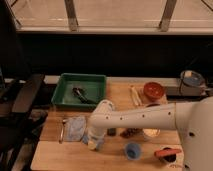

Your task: Wipe red bowl with sponge

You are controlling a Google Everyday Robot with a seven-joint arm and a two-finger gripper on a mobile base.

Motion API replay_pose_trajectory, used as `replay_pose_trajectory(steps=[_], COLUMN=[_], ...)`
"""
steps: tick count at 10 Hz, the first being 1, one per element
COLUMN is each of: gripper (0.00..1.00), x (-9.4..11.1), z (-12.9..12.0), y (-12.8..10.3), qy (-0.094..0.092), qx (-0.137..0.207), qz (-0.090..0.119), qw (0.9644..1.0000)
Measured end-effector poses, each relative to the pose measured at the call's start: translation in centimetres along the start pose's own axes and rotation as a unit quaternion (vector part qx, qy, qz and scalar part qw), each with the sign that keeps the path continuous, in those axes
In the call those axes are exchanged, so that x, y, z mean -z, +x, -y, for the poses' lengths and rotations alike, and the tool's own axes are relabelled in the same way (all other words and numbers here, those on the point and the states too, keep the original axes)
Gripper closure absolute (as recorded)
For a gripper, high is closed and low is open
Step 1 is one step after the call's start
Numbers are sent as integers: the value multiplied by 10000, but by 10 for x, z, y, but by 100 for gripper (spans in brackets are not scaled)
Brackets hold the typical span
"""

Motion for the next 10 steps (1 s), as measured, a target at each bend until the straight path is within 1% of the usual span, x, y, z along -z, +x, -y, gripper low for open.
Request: replay_pose_trajectory(steps=[1, 2, 3, 5, 7, 8, 9, 10], gripper=[96, 99, 100, 100, 100, 100, 100, 100], x=[1, 1, 2, 21, 64, 89, 106, 126], z=[-1, -1, -1, 6, 20, 28, 38, 54], y=[0, 0, 0, -12, -26, -32, -32, -32], qy=[8, 7, 11, 138, 283, 334, 348, 378], qx=[18, 23, 61, 482, 950, 1165, 1301, 1480], qz=[-18, -17, -32, -51, -29, 39, 133, 288], qw=[10000, 10000, 10000, 9987, 9951, 9926, 9908, 9878])
